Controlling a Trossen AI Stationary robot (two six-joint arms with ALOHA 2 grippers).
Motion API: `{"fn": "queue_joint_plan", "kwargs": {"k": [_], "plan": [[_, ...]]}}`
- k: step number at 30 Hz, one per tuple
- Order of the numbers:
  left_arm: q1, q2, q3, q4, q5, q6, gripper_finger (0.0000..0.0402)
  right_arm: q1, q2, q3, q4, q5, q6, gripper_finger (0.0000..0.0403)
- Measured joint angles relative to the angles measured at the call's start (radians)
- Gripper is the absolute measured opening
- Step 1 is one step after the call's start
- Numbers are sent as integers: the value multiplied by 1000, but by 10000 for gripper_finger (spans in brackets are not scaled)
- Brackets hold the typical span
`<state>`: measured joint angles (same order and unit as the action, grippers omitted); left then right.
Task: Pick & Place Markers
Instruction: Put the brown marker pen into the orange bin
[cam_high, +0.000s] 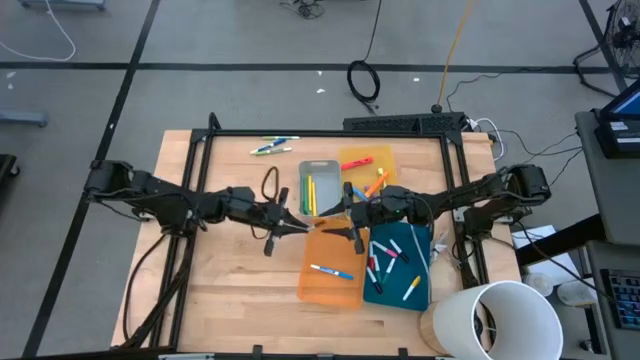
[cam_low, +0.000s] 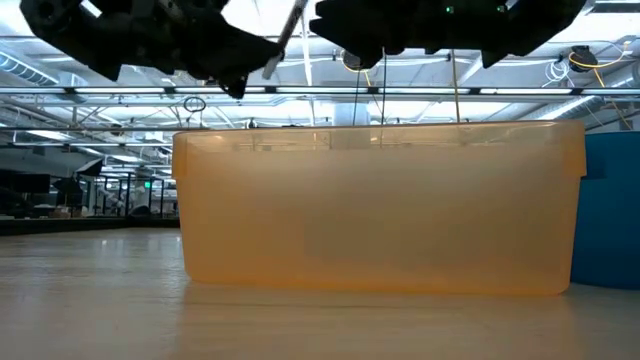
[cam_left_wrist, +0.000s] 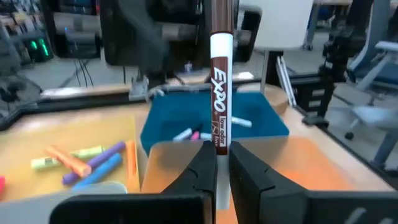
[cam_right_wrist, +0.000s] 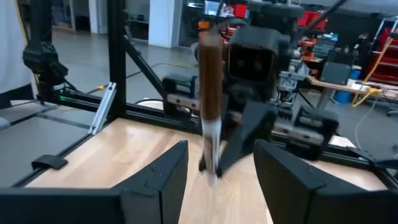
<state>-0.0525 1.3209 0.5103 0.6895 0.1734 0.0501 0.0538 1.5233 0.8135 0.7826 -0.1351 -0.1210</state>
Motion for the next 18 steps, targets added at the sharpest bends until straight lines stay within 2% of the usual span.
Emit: {"fn": "queue_joint_plan", "kwargs": {"k": [13, 16, 18], "plan": [[7, 199, 168, -53, 3, 30, 22, 27, -1, -1, -10, -2, -25, 169], [7, 215, 177, -53, 3, 32, 29, 26, -1, -1, -22, -56, -27, 147], [6, 216, 180, -57, 3, 32, 30, 26, -1, -2, -24, -103, -39, 115]]}}
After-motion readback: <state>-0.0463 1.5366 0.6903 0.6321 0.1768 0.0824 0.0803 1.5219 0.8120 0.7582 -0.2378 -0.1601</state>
